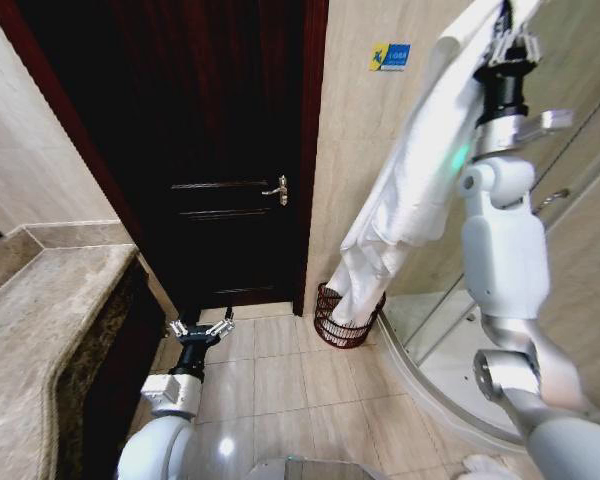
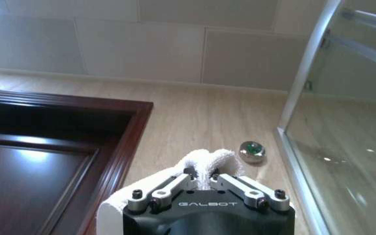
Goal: Discard the used towel into the hamper.
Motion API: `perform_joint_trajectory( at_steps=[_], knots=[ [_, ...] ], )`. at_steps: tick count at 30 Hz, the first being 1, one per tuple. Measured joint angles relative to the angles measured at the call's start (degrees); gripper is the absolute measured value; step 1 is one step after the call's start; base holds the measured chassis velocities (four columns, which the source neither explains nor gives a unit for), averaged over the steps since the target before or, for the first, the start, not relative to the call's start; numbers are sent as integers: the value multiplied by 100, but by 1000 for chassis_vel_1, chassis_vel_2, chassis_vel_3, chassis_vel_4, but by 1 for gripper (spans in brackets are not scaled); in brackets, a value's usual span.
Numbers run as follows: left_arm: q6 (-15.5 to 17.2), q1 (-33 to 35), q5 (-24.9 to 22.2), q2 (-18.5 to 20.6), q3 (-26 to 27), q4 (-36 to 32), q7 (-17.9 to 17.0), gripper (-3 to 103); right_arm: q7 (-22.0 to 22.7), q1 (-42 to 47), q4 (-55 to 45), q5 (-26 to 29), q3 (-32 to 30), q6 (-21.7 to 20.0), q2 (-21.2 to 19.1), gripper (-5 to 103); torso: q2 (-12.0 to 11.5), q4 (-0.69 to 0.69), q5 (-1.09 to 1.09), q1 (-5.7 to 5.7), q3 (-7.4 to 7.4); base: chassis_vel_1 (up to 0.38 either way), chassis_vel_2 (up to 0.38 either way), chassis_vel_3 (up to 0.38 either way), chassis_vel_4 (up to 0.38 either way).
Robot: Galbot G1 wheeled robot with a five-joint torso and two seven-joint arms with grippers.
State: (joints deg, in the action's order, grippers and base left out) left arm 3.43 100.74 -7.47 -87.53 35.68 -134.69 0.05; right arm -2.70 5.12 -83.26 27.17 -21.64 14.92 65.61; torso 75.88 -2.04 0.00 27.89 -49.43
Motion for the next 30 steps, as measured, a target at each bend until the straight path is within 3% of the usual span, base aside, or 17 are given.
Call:
perform_joint_trajectory(
  at_steps=[11, 30],
  knots=[
    [0, 0, 0, 0, 0, 0, 0, 100, -137, -448, 528, -92, 69, 144, 118, 4, 0, 1, 0, 0, 0, 0, 0, 0, 0],
    [0, 0, 0, 0, 0, 0, 0, 100, -101, -279, 211, -155, -37, 22, 122, 4, 0, 0, 0, -1, 1, 0, 0, 0, 0]
  ],
)
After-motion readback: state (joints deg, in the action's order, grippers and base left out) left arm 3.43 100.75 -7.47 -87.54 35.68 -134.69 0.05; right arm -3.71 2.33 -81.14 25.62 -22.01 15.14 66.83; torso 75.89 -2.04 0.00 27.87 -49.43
